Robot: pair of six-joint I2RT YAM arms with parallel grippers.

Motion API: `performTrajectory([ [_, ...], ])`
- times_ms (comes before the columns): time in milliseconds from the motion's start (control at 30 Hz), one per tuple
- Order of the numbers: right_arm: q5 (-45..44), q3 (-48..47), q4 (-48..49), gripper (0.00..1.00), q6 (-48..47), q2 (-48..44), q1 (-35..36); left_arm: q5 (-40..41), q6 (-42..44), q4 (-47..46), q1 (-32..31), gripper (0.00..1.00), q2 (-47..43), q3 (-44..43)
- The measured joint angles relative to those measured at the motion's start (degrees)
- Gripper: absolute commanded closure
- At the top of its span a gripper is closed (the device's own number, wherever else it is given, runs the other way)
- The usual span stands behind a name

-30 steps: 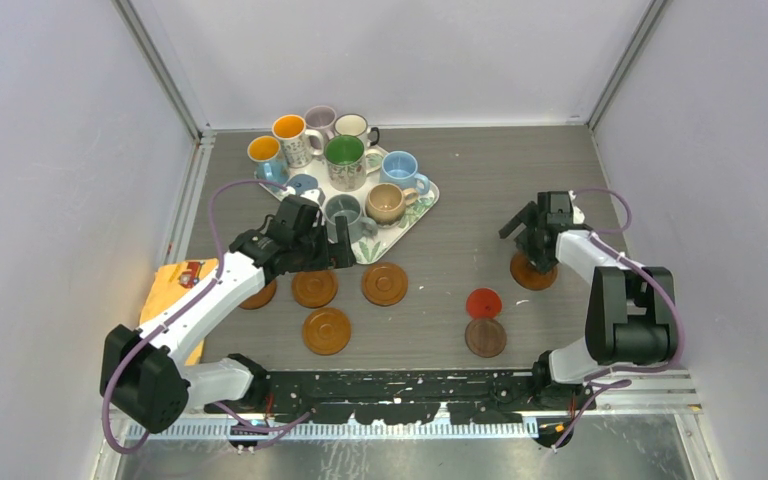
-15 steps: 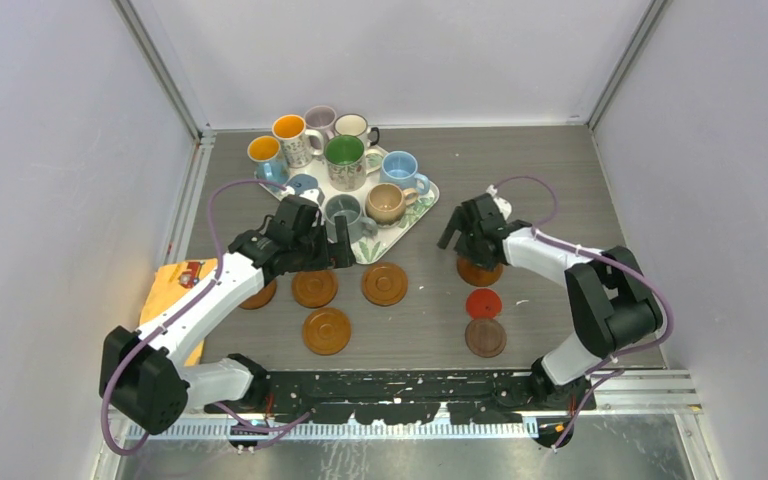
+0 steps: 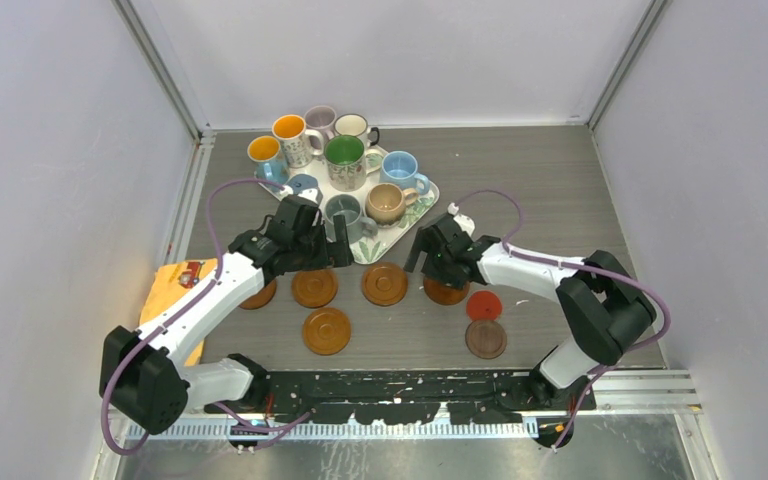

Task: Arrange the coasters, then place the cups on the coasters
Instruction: Move the coaster to the center of the board.

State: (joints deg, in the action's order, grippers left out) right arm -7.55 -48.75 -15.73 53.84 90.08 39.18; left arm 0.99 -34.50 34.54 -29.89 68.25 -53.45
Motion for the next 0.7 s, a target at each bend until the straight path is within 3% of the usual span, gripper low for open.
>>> performTrajectory([
  [300,-0.15,-0.7,-2.01,0.0,2.01,0.07,2.25,0.02,0.0,0.0,0.0,0.0,0.04,0.0],
  [700,-4.04,-7.08,-12.35,0.0,-0.11,-0.85,2.49,0.02,0.02,0.0,0.0,0.0,0.04,0.0],
])
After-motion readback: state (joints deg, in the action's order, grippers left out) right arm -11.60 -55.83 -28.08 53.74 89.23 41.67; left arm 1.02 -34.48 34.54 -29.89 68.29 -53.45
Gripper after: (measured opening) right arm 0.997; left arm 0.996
